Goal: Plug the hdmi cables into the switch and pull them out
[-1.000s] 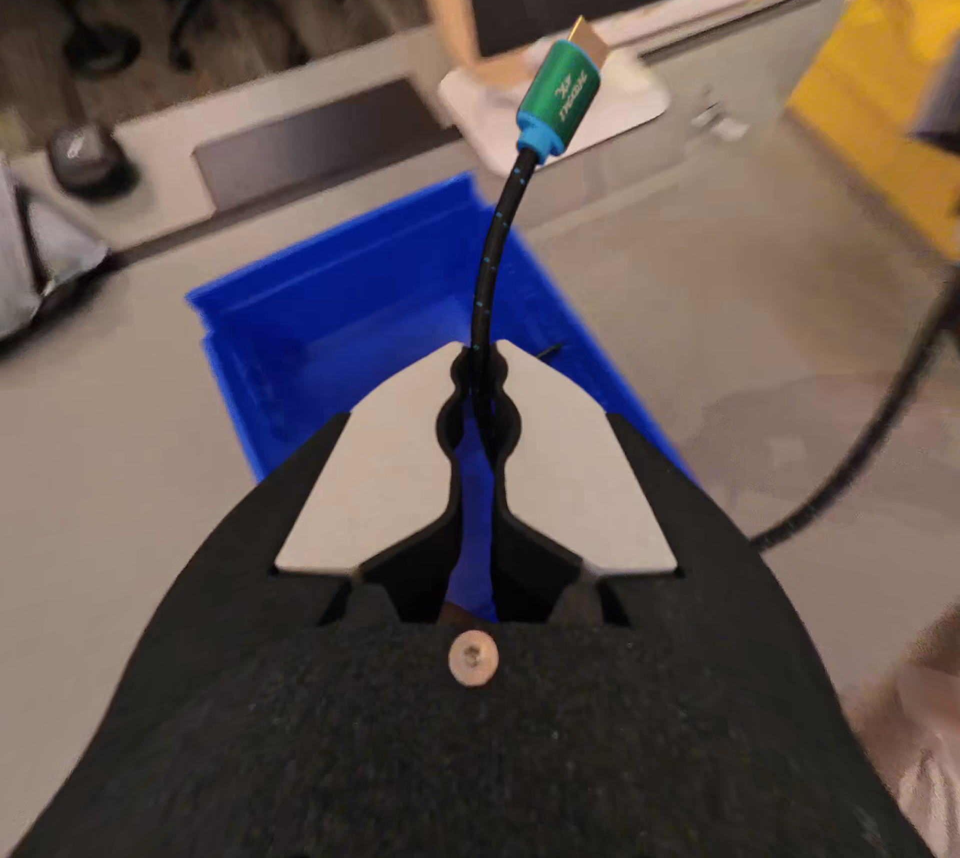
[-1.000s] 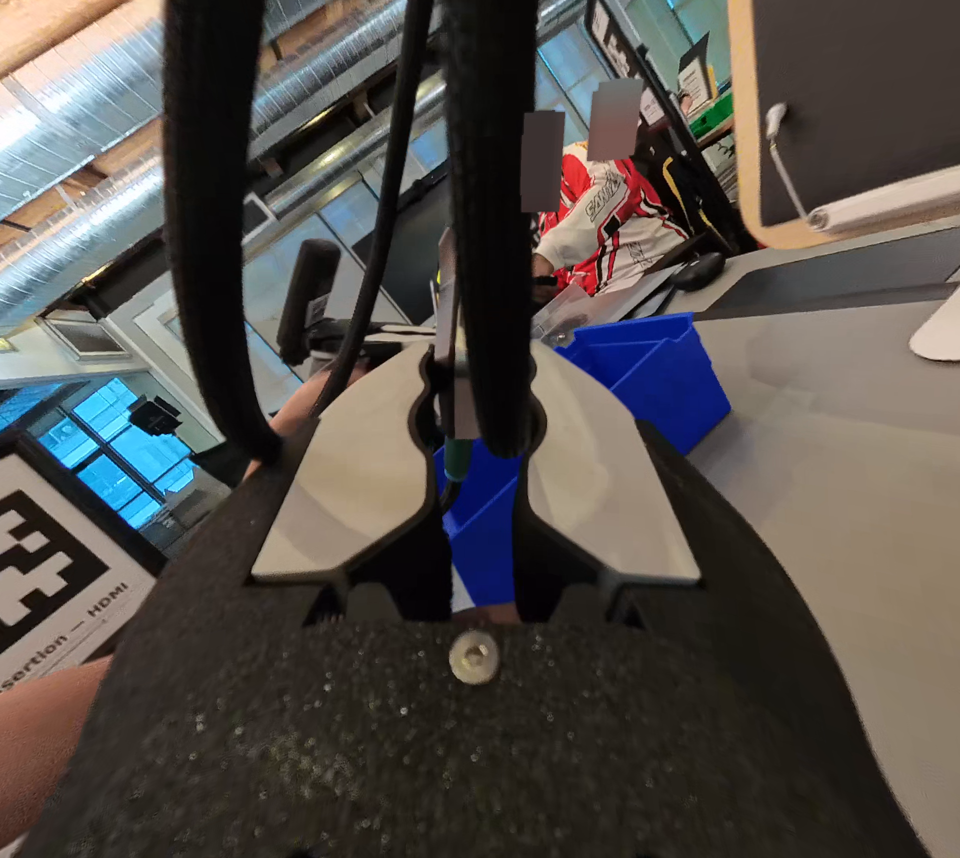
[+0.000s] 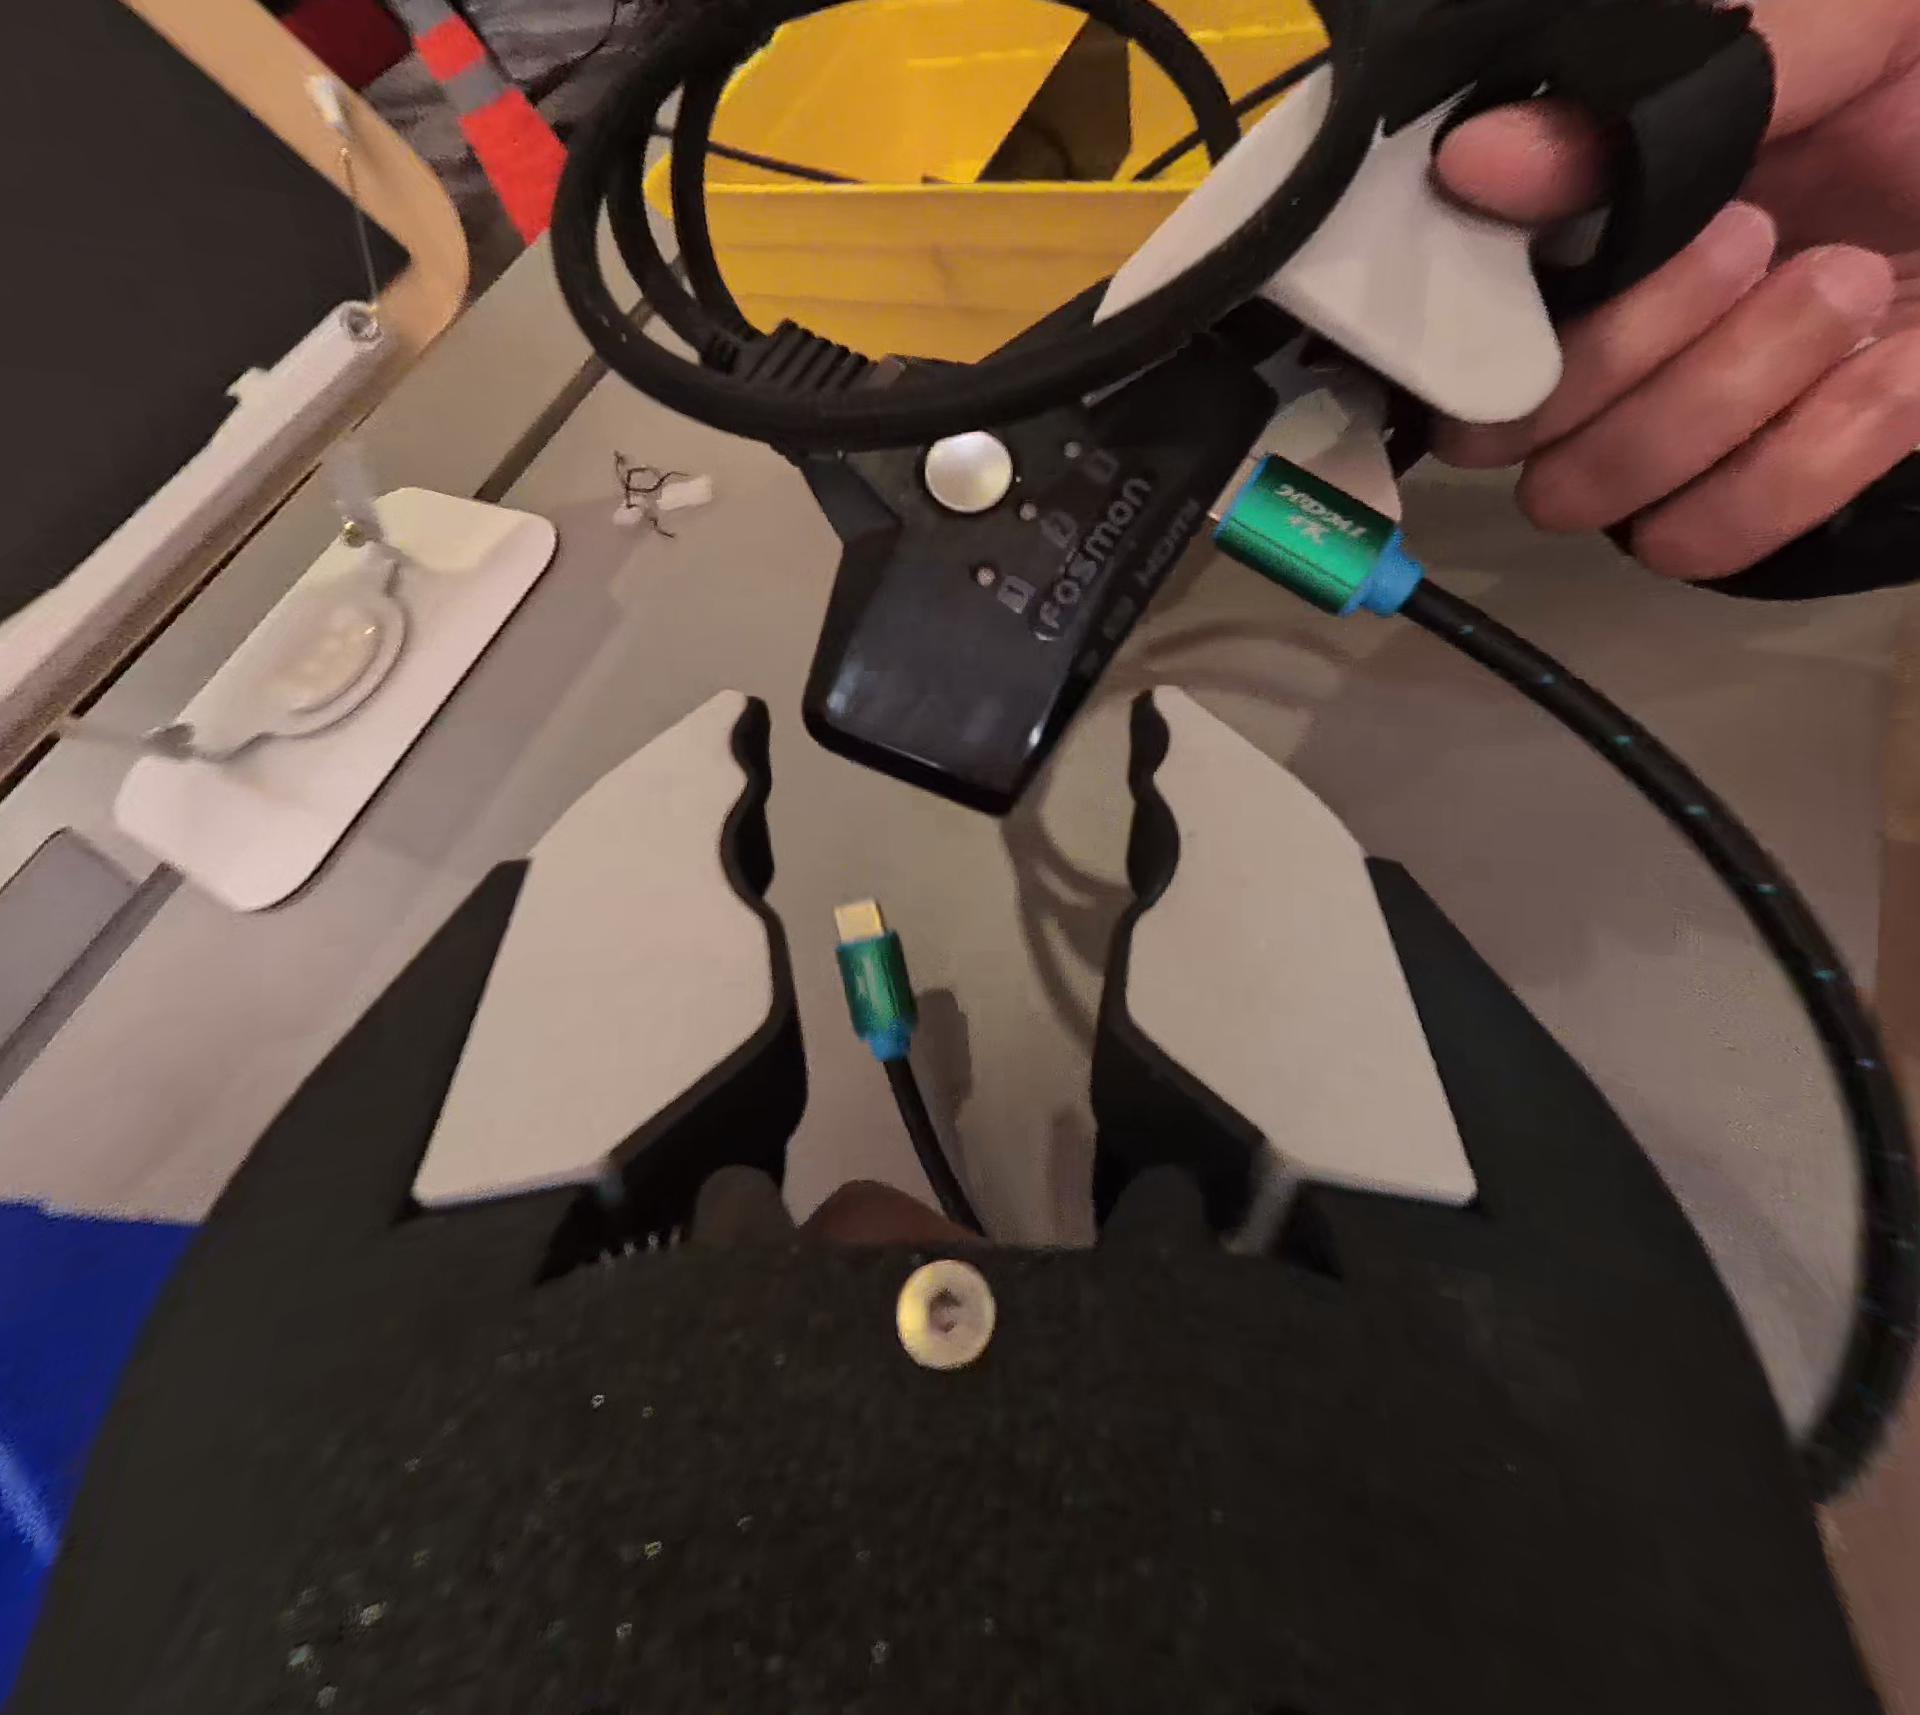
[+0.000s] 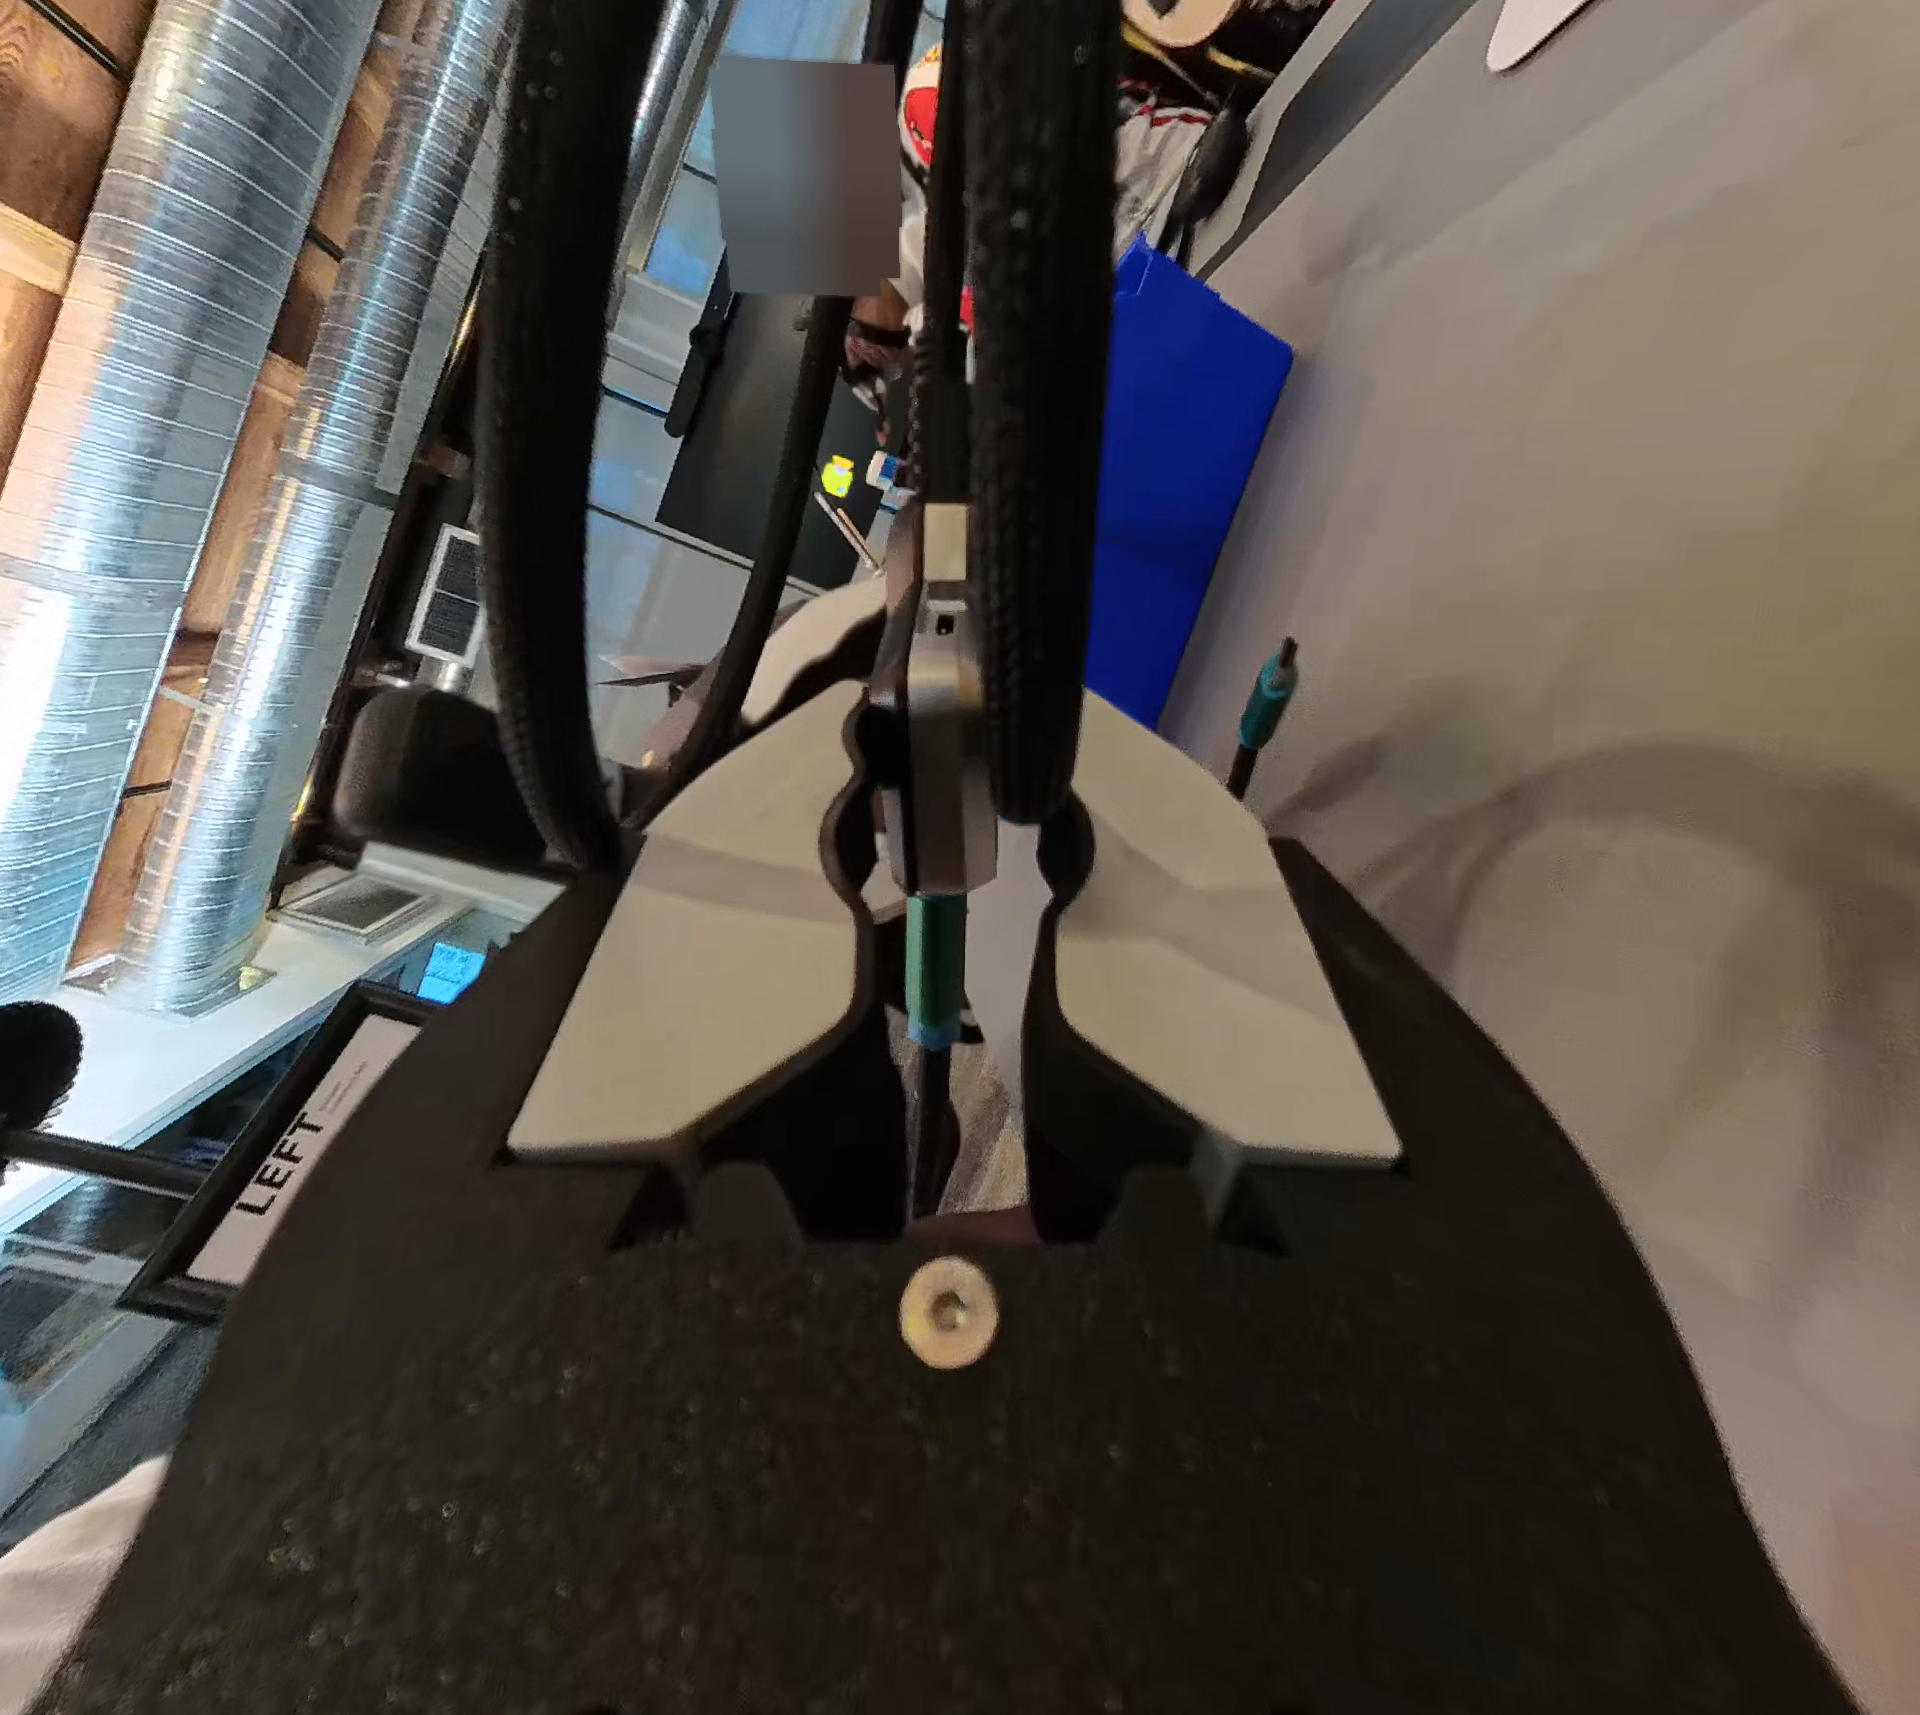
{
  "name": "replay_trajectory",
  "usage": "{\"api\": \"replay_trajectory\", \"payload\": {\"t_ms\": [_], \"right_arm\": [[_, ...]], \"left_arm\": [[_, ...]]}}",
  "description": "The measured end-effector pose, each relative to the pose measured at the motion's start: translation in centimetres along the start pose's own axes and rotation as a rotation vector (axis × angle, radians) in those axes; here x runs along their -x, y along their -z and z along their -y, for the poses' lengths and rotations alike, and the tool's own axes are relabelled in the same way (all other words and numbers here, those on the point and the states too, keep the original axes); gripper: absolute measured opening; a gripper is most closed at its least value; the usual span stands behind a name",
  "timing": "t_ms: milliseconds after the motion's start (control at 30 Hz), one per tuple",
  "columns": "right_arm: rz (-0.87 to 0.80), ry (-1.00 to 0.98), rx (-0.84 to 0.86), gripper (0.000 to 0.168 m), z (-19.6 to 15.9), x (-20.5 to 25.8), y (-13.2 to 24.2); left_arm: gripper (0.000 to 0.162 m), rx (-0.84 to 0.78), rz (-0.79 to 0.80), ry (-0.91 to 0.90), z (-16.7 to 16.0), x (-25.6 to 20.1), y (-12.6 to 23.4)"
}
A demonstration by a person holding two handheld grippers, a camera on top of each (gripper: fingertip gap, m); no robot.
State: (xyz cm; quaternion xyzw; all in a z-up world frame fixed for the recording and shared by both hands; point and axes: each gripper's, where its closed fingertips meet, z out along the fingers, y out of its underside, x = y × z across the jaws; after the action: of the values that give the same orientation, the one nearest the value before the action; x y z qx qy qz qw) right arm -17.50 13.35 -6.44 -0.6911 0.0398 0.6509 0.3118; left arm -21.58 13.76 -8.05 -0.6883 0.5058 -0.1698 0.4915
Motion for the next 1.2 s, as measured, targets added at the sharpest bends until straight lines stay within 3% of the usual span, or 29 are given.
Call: {"api": "replay_trajectory", "payload": {"t_ms": [167,267,367,533,600,700,833,933,1000,1133,1200], "right_arm": [[0.033,-0.064,0.044,0.027,-0.5,-0.4,-0.4],[0.019,0.021,0.124,0.029,-1.1,-0.6,-0.4],[0.043,0.232,0.213,0.039,-1.9,0.7,-0.3],[-0.034,0.651,0.272,0.074,-1.9,2.3,1.0],[-0.103,0.900,0.303,0.064,-1.4,2.4,2.1],[-0.226,1.249,0.305,0.064,-0.3,2.6,3.6],[-0.245,1.643,0.390,0.061,-2.5,2.0,4.5],[-0.345,1.847,0.221,0.049,-2.4,1.8,3.8],[-0.363,1.879,0.146,0.034,-2.8,1.6,2.9],[-0.329,1.765,0.178,0.042,-3.4,0.5,1.1],[-0.259,1.739,0.187,0.034,-3.6,0.9,0.6]], "left_arm": [[0.059,-0.049,-0.064,-0.064,-0.2,-0.4,-1.5],[0.057,-0.024,-0.177,-0.013,-1.0,-1.0,-1.4],[0.056,-0.101,-0.263,0.089,0.0,-1.0,-0.3],[0.054,-0.194,-0.394,0.212,1.5,-1.6,1.6],[0.054,-0.191,-0.418,0.217,1.4,-2.1,1.7],[0.053,-0.210,-0.455,0.263,1.5,-2.4,1.8],[0.052,-0.269,-0.491,0.366,2.1,-1.8,2.0],[0.051,-0.290,-0.500,0.430,2.2,-1.4,1.7],[0.051,-0.295,-0.519,0.451,2.1,-1.7,1.5],[0.050,-0.313,-0.577,0.491,2.3,-2.6,1.3],[0.050,-0.306,-0.601,0.494,2.2,-3.3,1.1]]}}
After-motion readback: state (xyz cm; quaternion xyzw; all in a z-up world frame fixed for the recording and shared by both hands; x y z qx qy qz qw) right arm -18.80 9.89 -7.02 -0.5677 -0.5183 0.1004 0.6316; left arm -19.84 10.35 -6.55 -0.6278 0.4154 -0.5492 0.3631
